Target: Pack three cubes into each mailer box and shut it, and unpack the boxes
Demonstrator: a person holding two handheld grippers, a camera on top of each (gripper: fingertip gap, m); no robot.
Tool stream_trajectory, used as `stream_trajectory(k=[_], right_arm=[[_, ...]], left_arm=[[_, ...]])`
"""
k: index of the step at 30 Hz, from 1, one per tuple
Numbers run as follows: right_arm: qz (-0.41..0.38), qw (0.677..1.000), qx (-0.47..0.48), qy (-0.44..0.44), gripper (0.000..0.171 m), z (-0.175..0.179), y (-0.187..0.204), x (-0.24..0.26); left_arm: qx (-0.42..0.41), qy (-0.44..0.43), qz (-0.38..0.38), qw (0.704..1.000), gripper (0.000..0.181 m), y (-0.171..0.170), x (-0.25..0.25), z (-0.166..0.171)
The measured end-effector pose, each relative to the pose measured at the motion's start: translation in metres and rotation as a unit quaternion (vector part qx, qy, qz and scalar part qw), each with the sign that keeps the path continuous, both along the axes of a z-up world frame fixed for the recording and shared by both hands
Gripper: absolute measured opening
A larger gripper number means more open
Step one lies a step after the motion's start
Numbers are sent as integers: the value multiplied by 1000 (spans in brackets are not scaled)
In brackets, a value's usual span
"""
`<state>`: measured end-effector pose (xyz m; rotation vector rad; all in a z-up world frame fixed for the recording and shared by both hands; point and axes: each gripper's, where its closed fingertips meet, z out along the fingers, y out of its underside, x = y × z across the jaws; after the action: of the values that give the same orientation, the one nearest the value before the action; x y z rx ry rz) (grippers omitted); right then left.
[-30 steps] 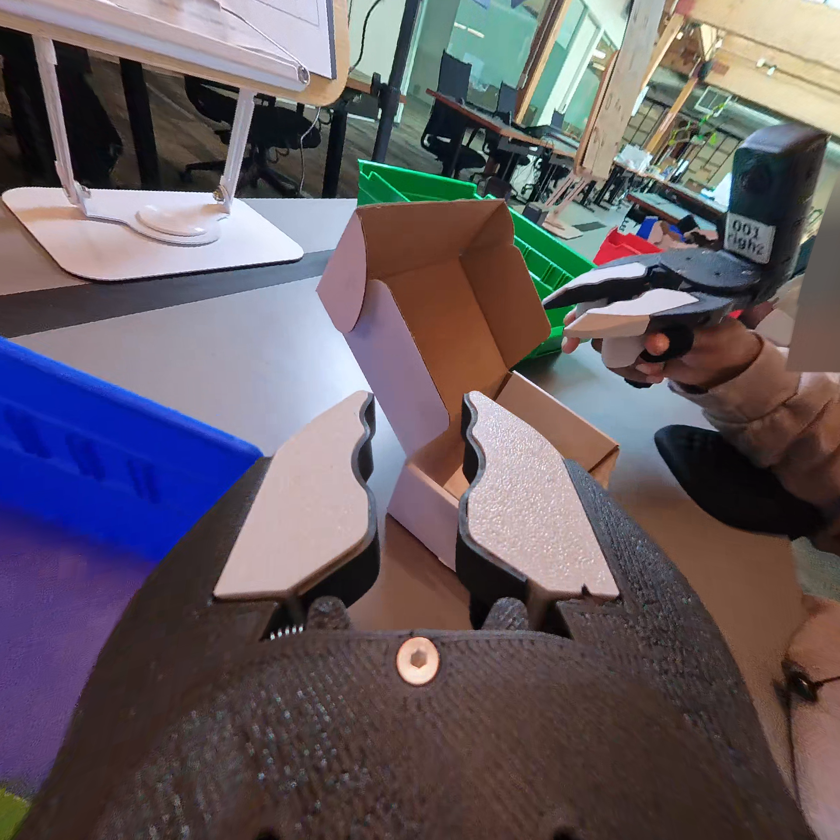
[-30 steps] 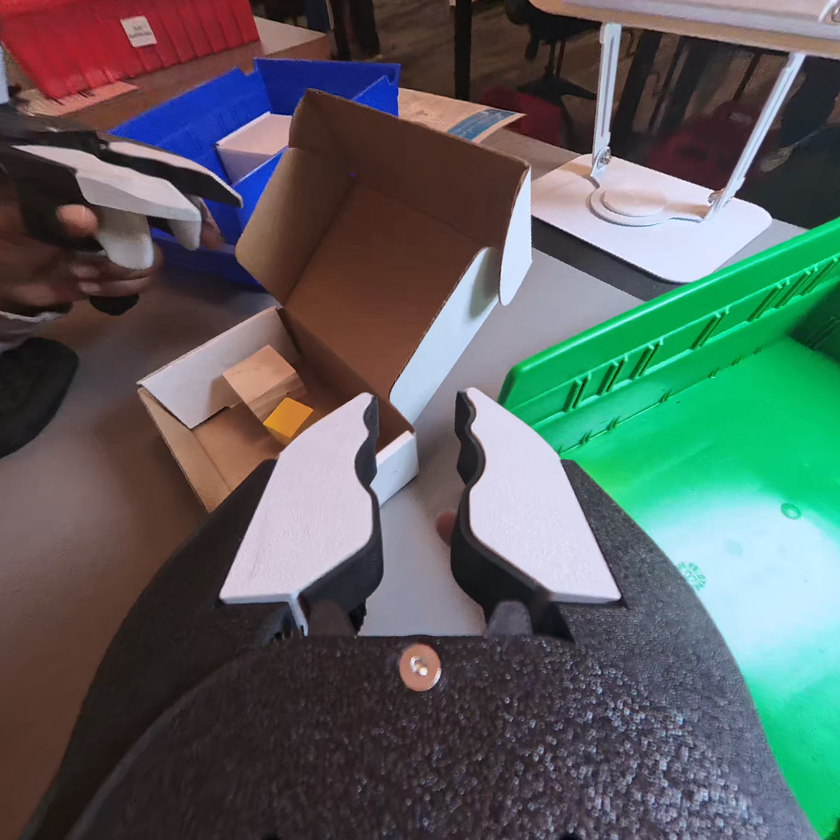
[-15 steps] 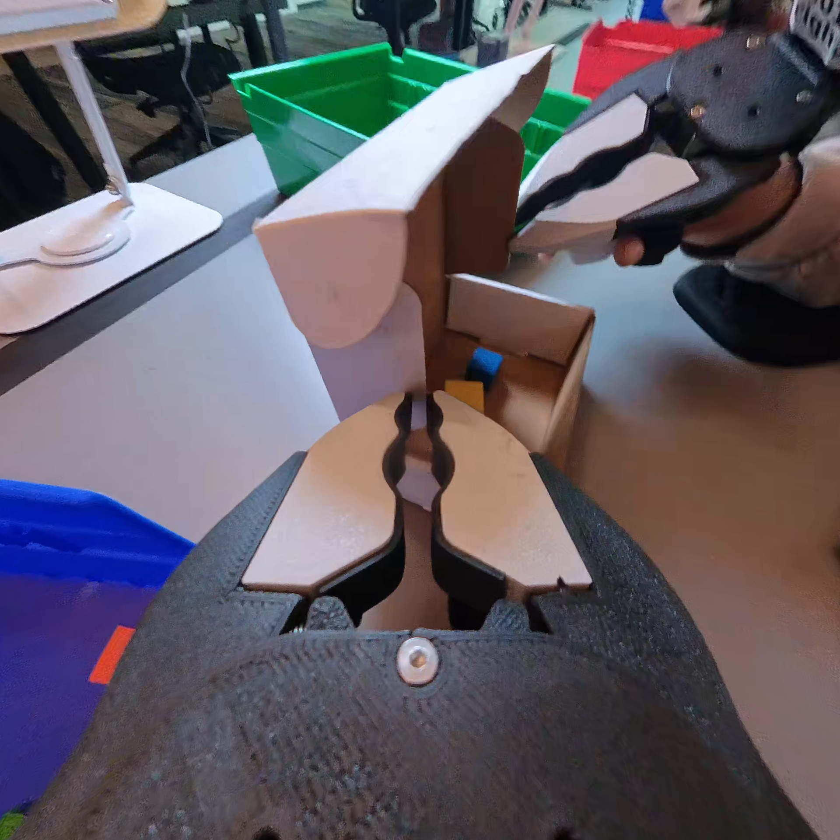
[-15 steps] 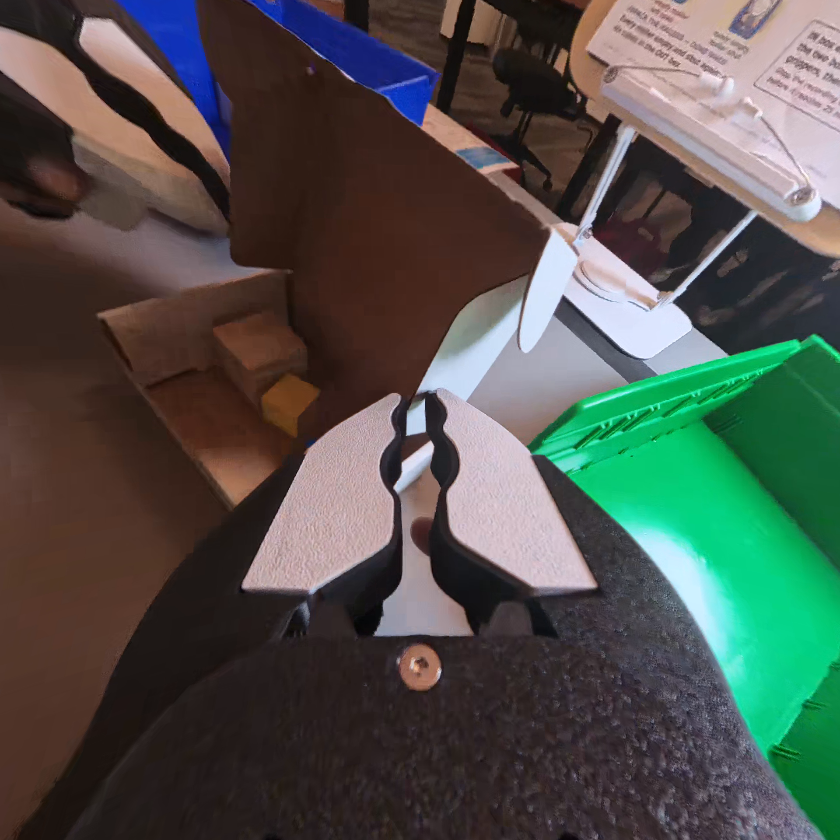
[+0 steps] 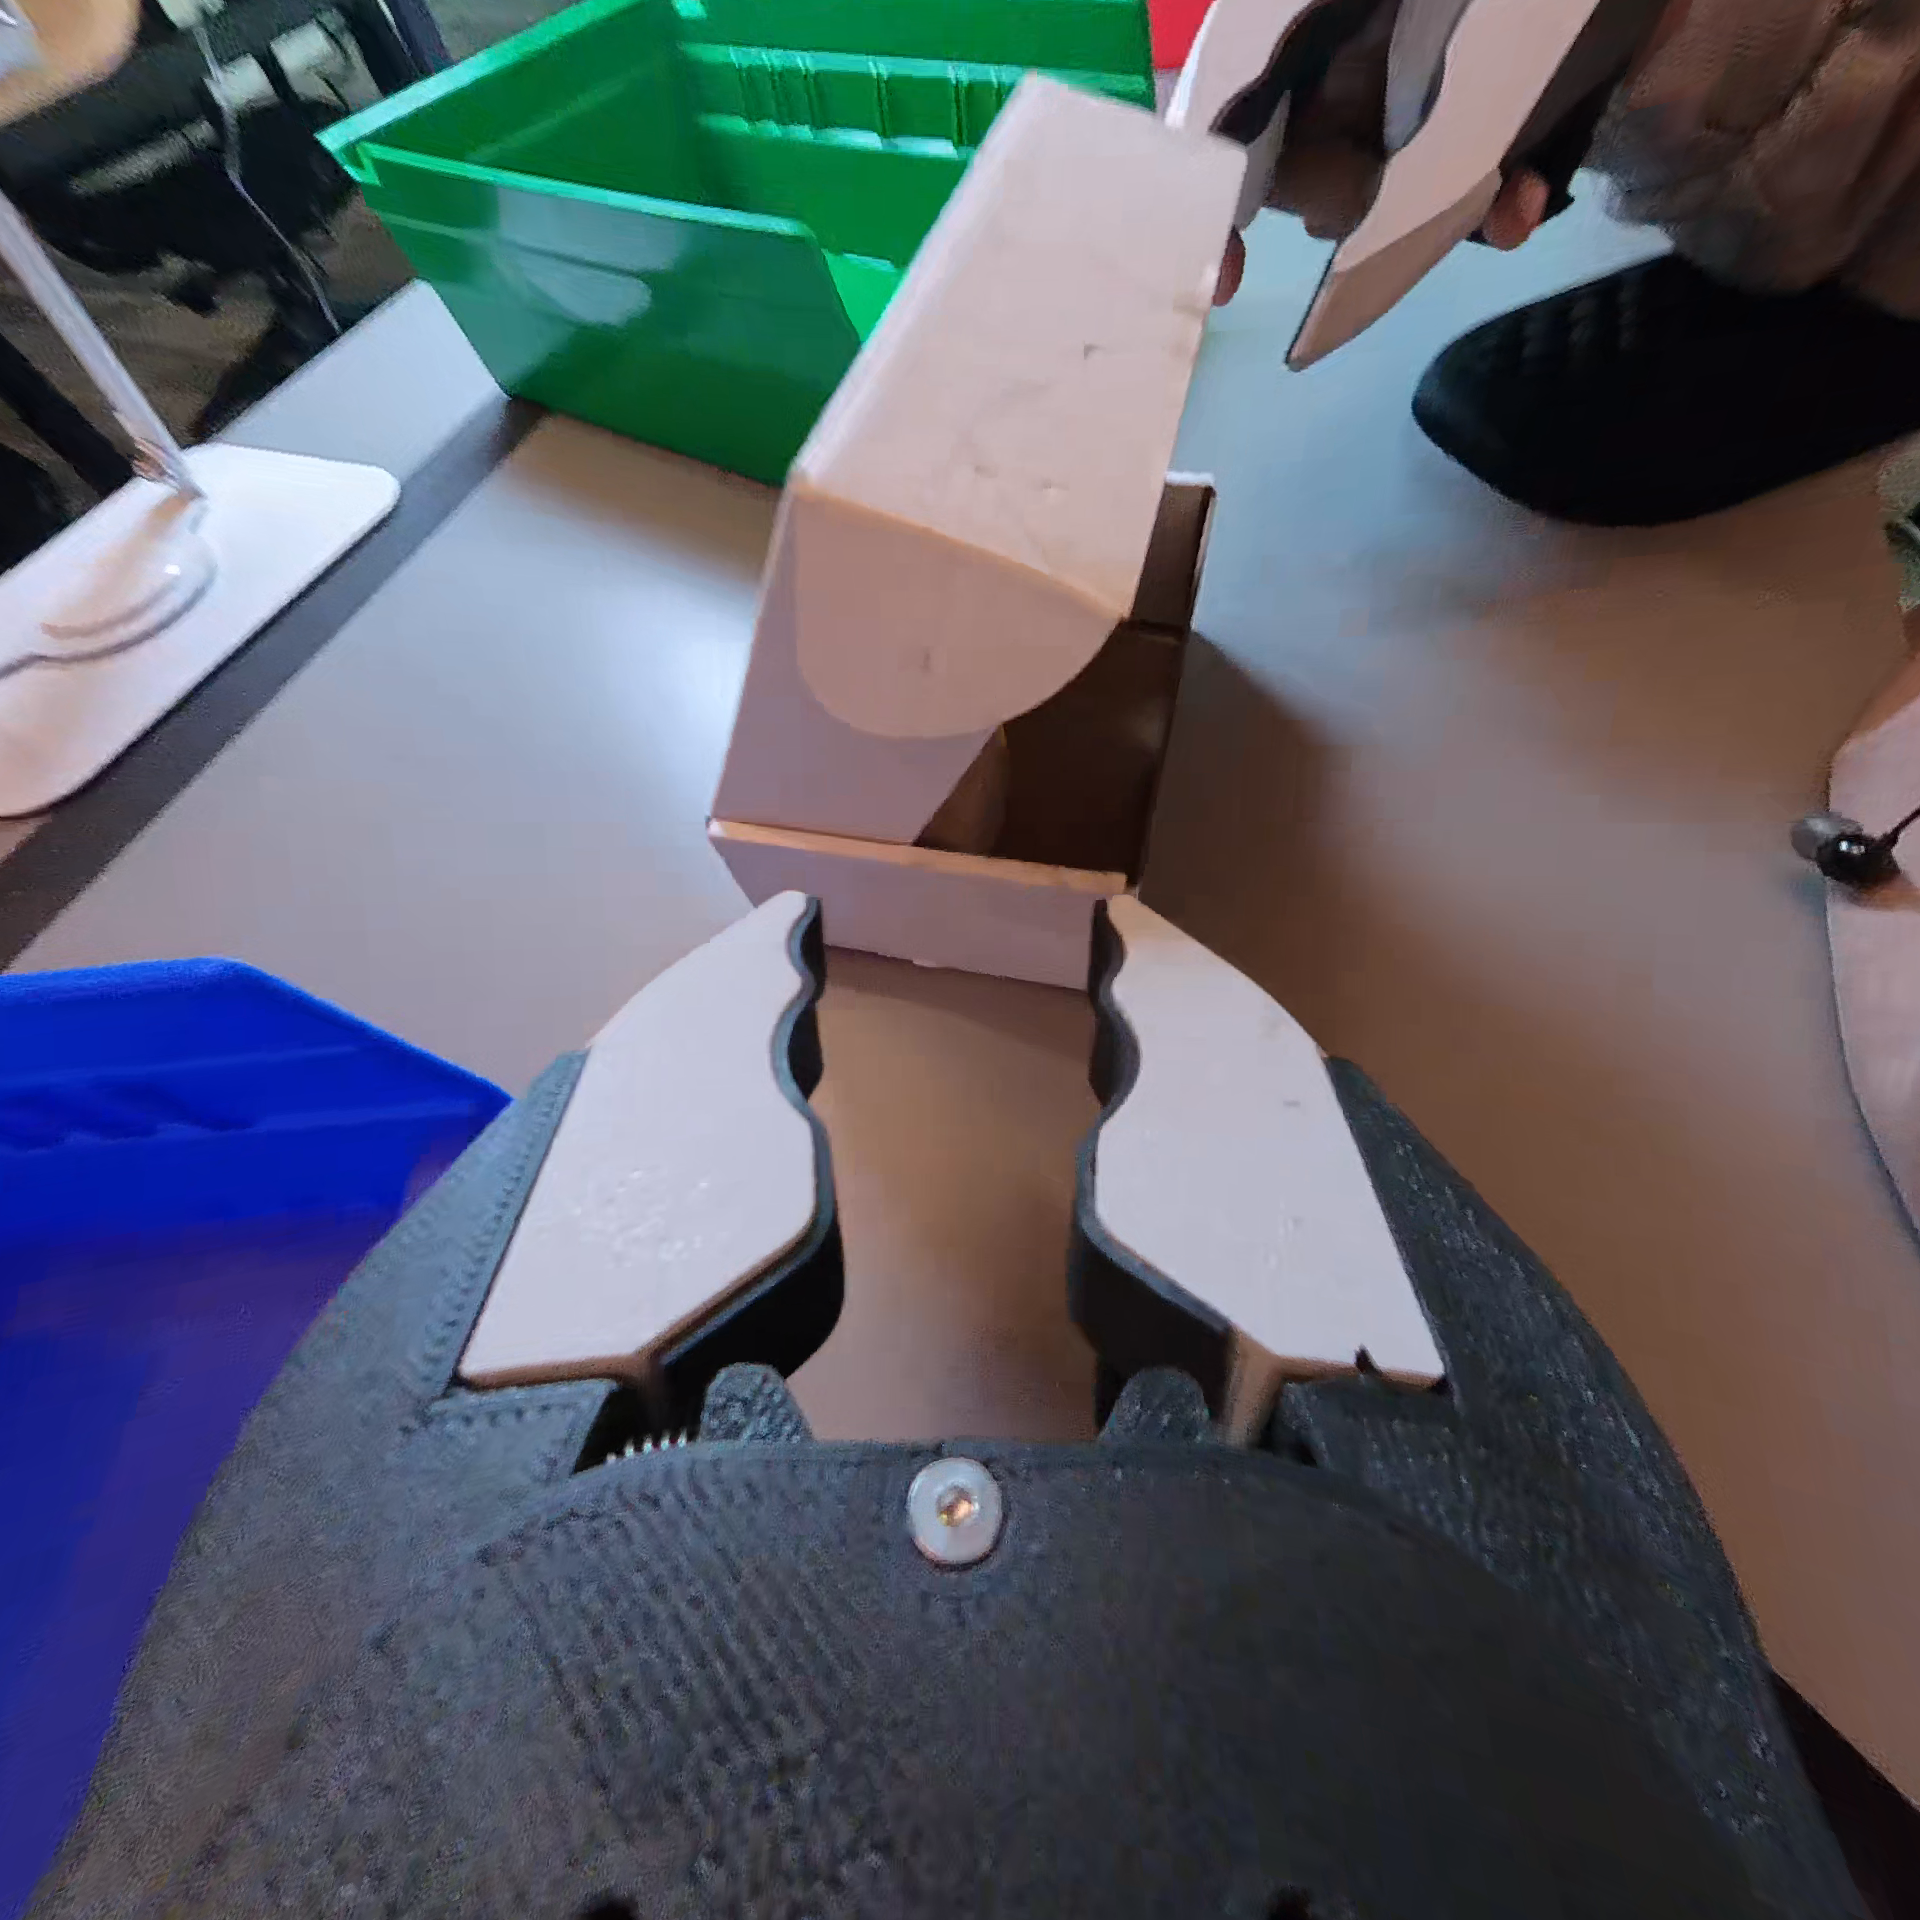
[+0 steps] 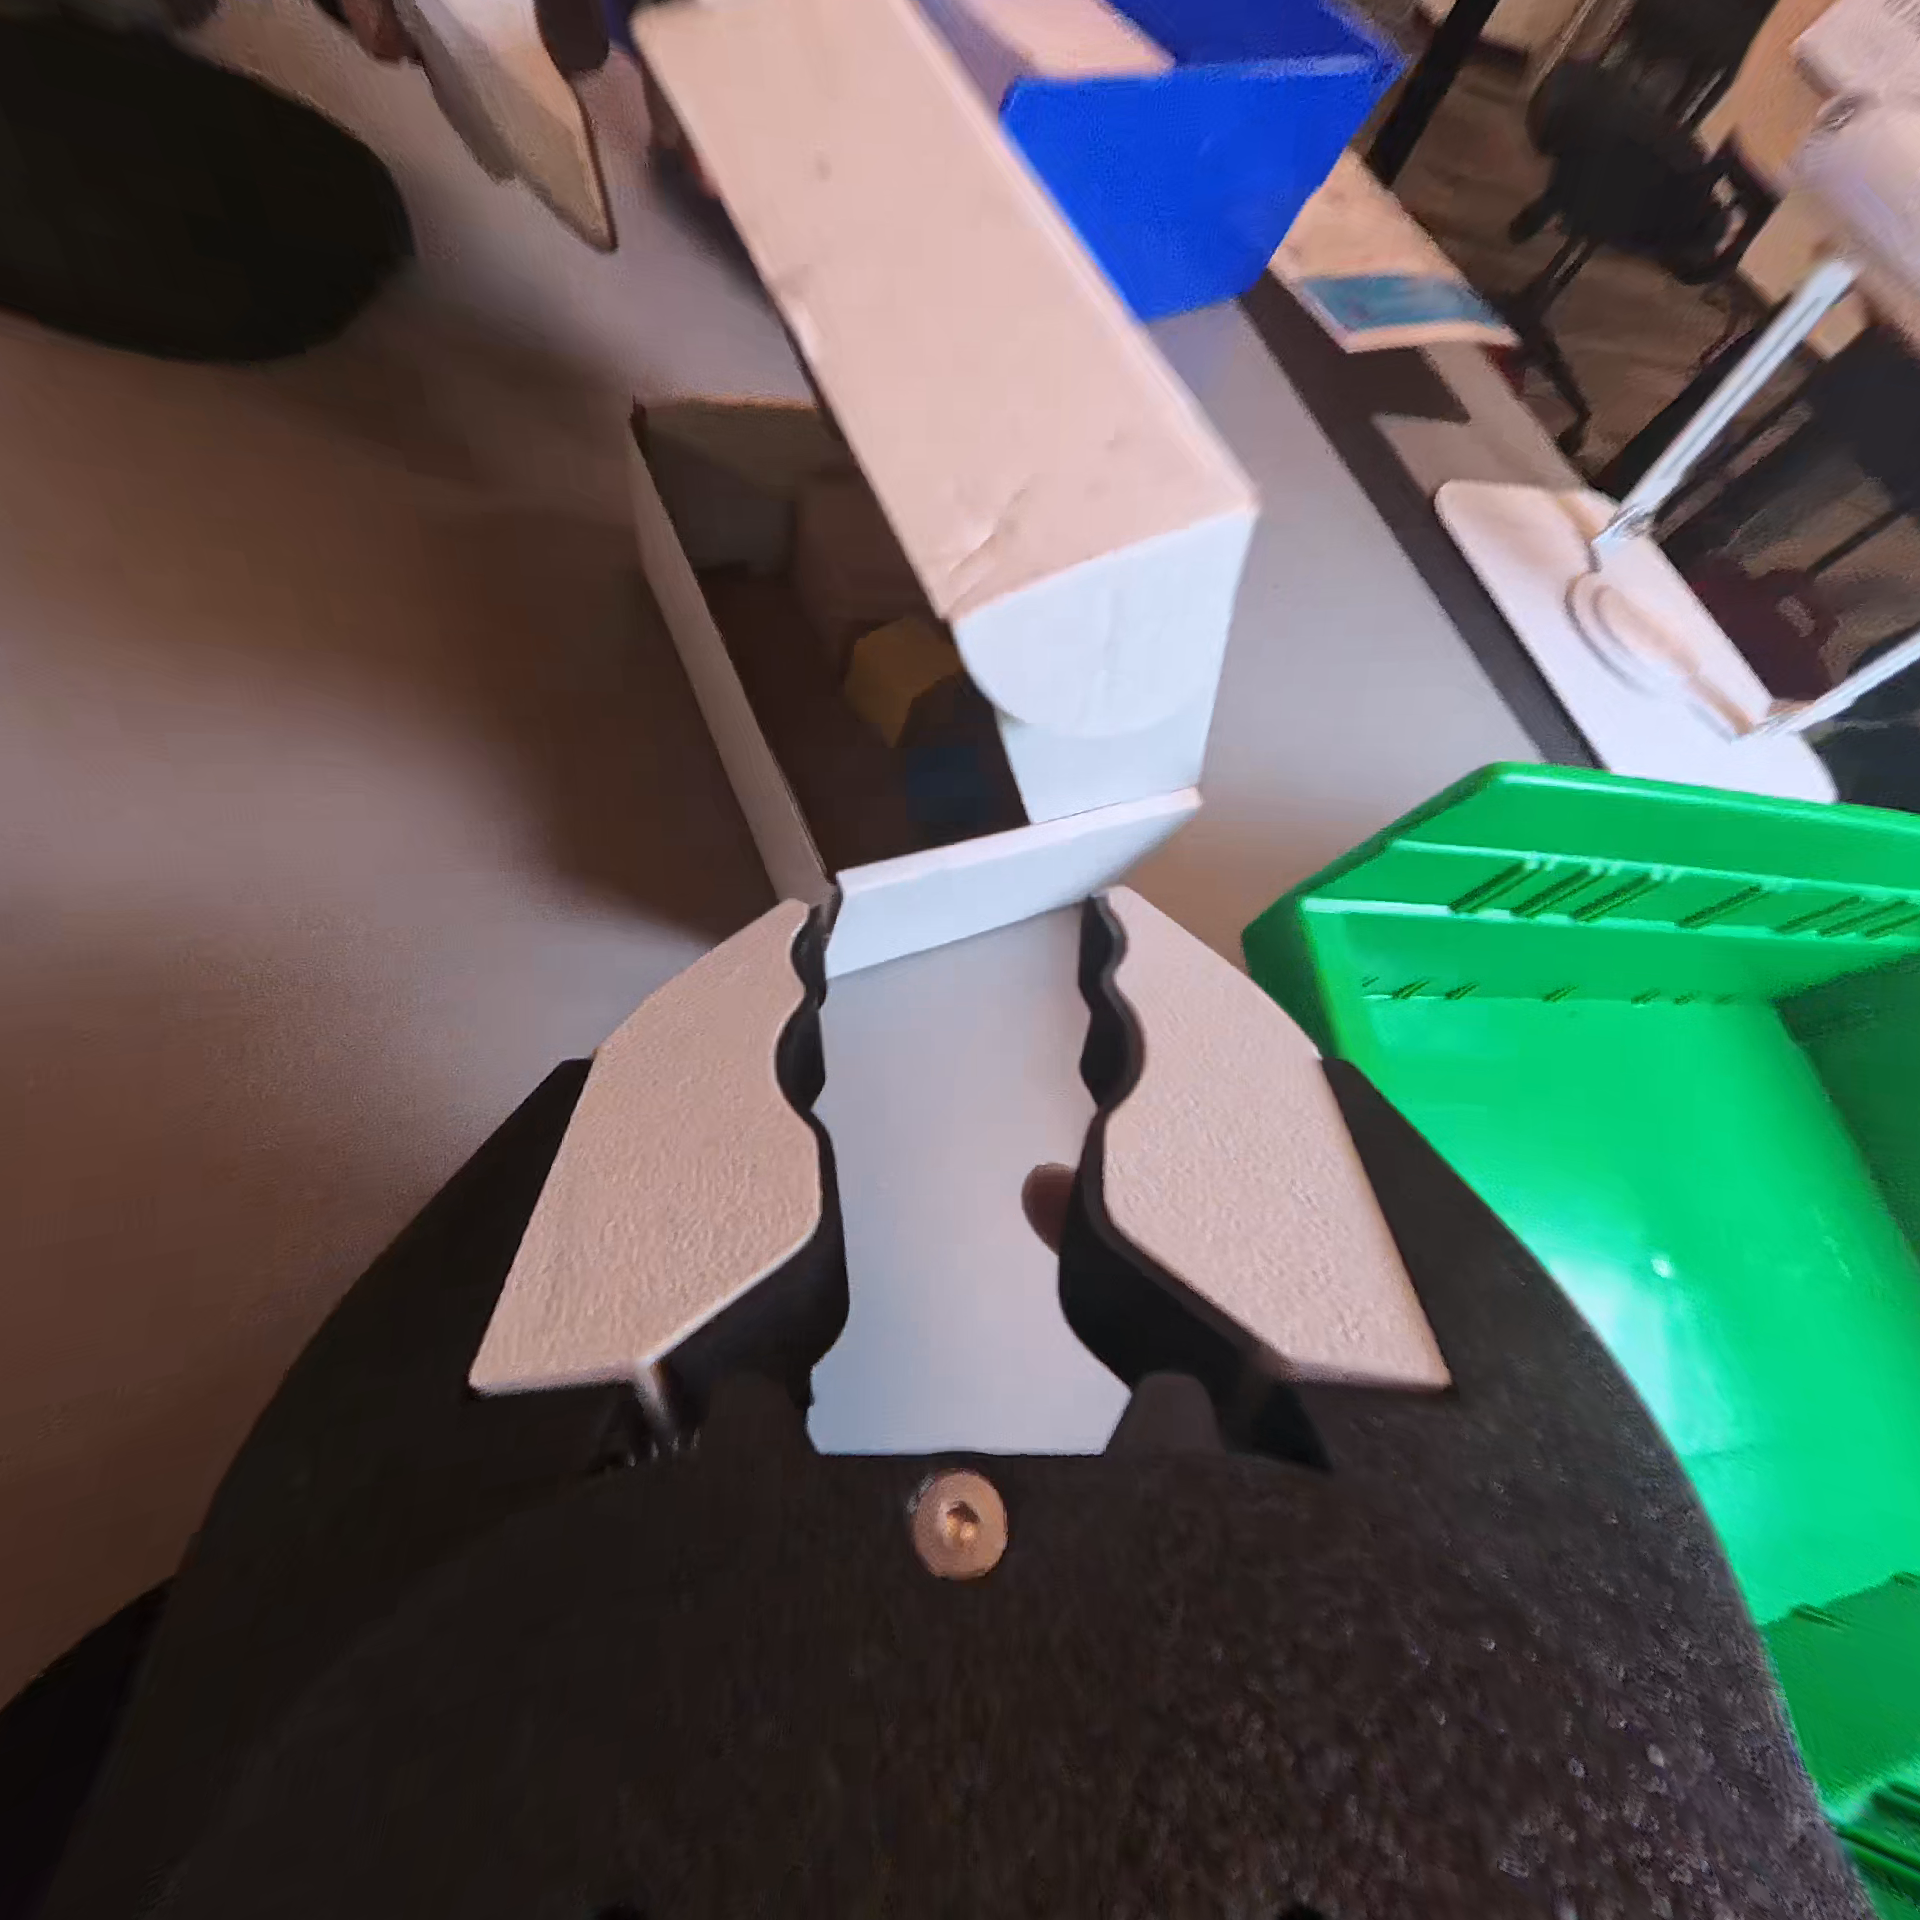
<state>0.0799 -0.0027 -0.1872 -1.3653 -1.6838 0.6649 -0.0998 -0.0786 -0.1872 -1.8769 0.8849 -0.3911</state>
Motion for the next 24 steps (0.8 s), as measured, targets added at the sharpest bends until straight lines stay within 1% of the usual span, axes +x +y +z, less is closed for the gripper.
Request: stream_trajectory(k=[1,2,4,6,8,9,10,12,13,14,16,18,23,24], right_arm=[[0,1000,0,18,53,9,2,0],[2,1000,3,31,61,18,4,-1],[15,999,28,44,68,32,5,-9],[34,997,43,47,69,42,5,-20],[57,997,25,55,67,49,3,-34],[68,997,8,48,66,48,2,-40],[75,997,-2,34,65,44,1,-44],[87,996,8,14,59,36,-2,-46],[94,995,17,4,59,31,-5,-44],[101,995,22,-7,60,27,-8,-41],[109,994,18,-26,61,18,-16,-36],[117,991,17,-63,62,3,-24,-30],[114,982,56,-142,65,-33,-31,-23],[112,979,65,-154,66,-40,-31,-23]], left_arm=[[16,-8,5,1000,56,3,-1,6],[33,-7,6,999,63,5,0,12],[60,14,-13,998,77,10,9,21],[73,20,-56,996,86,12,25,30],[52,4,-90,995,88,13,40,35],[36,5,-96,995,88,15,43,34],[28,14,-96,995,86,18,44,32],[29,35,-98,994,78,19,45,25],[31,42,-100,994,72,17,46,21],[31,47,-106,993,70,13,48,16],[20,49,-117,992,74,5,52,7],[-4,66,-130,989,78,-4,56,-5],[-26,161,-129,978,81,-13,57,-38],[-20,180,-124,976,81,-12,57,-42]])
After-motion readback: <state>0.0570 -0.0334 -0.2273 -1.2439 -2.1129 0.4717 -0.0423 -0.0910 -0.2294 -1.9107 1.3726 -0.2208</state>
